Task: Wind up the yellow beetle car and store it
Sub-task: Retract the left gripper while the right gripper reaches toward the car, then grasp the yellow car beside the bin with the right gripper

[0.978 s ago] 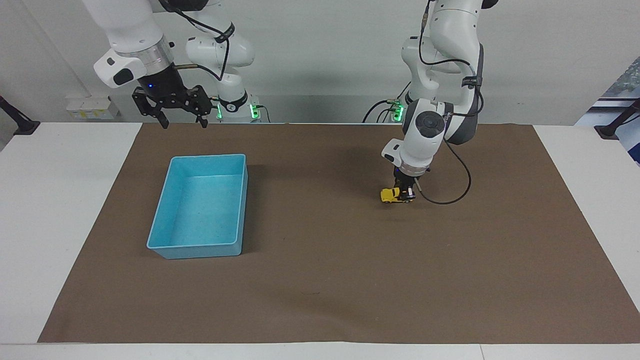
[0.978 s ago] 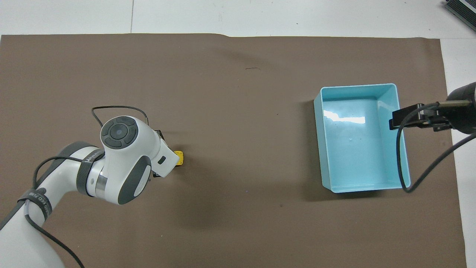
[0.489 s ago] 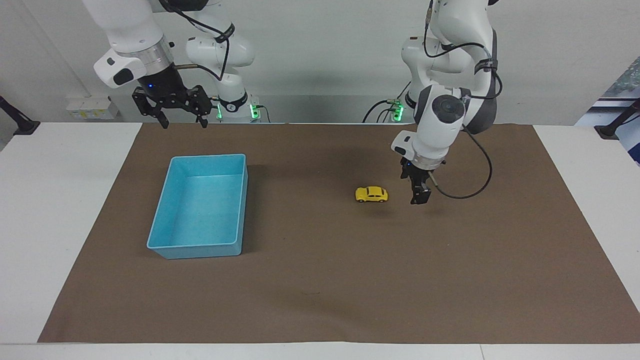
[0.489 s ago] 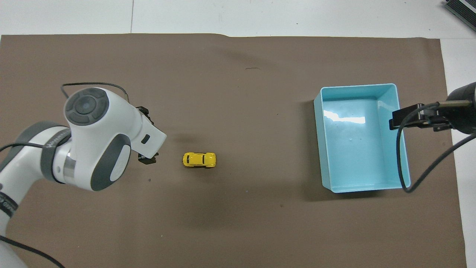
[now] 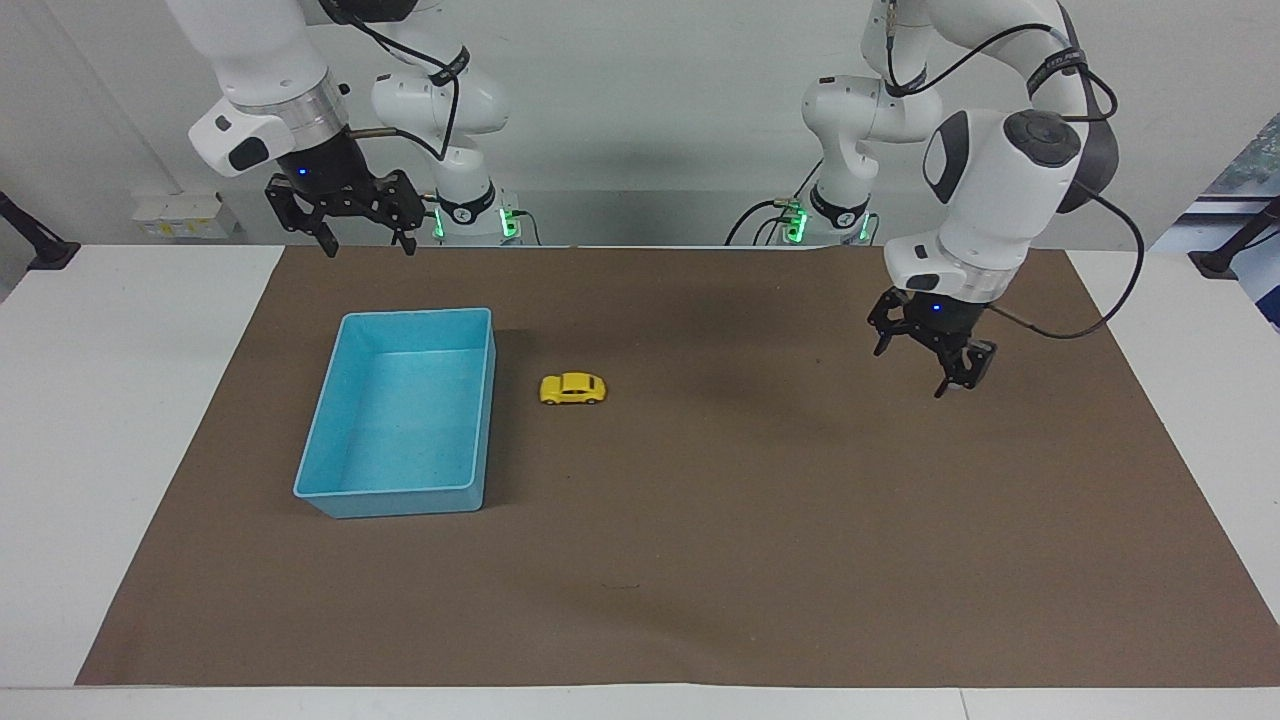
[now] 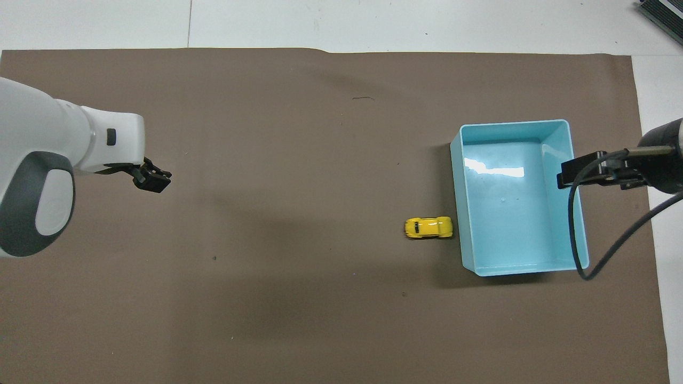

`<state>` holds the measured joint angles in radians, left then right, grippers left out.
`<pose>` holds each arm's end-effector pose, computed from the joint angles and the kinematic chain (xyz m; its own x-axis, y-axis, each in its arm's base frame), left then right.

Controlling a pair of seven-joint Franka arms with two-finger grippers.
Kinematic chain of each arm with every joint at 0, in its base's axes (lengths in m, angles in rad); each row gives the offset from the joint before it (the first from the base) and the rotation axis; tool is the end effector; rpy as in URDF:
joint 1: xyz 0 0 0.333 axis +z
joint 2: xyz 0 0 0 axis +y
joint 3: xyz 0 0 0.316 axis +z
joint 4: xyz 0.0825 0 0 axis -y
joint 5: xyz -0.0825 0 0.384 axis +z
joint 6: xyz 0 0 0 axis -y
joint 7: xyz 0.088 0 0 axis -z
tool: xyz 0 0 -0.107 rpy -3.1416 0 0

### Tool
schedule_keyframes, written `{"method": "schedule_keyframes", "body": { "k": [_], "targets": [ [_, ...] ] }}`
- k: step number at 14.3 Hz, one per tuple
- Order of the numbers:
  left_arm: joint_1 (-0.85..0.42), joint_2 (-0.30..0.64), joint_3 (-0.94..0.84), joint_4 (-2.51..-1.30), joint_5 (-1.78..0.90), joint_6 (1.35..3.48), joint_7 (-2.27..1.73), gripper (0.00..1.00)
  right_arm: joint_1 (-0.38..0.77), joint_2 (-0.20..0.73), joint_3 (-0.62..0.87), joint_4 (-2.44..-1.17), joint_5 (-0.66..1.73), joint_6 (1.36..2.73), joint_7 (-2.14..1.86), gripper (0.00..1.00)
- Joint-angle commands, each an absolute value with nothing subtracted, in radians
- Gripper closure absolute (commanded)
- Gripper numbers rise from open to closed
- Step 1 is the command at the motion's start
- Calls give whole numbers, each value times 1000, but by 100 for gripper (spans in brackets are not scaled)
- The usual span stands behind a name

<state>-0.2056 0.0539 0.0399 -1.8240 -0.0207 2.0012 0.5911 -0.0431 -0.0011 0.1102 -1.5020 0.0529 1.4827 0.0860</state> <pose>0.5825 -0.0991 0.5113 0.7254 -0.6792 0.1119 -0.6781 -0.7330 -0.0539 0.5438 0.0426 0.6498 0.9996 -0.0141 -0.0225 -0.0153 -0.9986 -0.0509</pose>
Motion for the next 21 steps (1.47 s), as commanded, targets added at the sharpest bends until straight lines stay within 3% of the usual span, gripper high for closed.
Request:
{"method": "schedule_keyframes", "body": {
  "k": [1, 5, 8, 12, 17, 21],
  "targets": [
    [-137, 49, 29, -1763, -9, 1912, 336, 0, -51, -2, 120, -1496, 83, 1462, 31, 0],
    [-118, 49, 40, -1669, -18, 1777, -88, 0, -38, -35, 129, -1549, 94, 1473, -196, 0],
    [-118, 34, 43, -1602, -17, 1668, -117, 0, 46, -106, 130, -1649, 84, 1535, -420, 0],
    [-98, -26, 43, -1598, -11, 1597, -72, 0, 107, -106, 132, -1670, 78, 1554, -700, 0],
    [-78, -9, 43, -1556, -5, 1504, 9, 0, 162, -103, 130, -1804, 81, 1708, -955, 0],
    [-78, -5, 41, -1545, -12, 1491, 14, 0, 219, -43, 132, -1910, 89, 1882, -1093, 0]
  ]
}}
